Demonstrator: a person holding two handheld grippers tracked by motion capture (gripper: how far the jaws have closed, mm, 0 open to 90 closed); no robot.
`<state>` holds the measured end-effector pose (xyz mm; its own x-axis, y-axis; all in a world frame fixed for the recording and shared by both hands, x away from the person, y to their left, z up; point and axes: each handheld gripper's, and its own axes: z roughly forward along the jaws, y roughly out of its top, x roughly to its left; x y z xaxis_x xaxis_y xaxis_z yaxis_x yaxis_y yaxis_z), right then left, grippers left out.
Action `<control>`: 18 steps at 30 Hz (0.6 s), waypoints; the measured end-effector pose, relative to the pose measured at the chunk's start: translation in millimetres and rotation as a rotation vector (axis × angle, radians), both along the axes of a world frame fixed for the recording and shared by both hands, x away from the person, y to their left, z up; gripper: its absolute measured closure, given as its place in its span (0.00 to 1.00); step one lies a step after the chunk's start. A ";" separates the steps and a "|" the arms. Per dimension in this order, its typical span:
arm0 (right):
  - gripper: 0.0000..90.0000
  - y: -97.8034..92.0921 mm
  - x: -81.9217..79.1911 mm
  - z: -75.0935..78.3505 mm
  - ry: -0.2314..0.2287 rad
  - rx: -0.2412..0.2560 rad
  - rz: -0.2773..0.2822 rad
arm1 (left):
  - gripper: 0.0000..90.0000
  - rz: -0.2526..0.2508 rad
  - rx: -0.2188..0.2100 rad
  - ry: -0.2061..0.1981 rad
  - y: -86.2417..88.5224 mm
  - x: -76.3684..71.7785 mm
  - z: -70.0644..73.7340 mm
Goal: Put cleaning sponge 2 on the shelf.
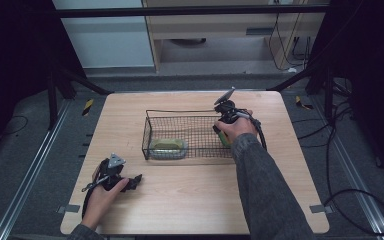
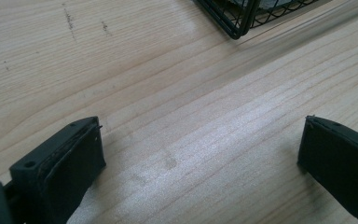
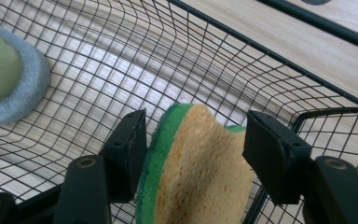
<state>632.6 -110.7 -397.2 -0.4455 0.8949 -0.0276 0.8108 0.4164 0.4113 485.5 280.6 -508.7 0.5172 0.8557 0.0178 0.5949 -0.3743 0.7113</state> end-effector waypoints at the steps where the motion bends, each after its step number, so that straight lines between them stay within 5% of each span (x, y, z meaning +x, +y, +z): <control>1: 0.43 0.6 -0.3 0.7 0.000 0.003 0.002 | 0.00 0.000 0.000 0.000 0.0 0.0 0.0; 9: 0.36 0.2 -4.7 5.6 -0.025 0.019 0.023 | 0.00 -0.001 0.000 0.000 0.0 0.1 0.0; 18: 0.14 -4.1 -20.1 12.7 -0.107 0.046 0.043 | 0.00 -0.002 0.001 0.000 0.1 0.2 0.0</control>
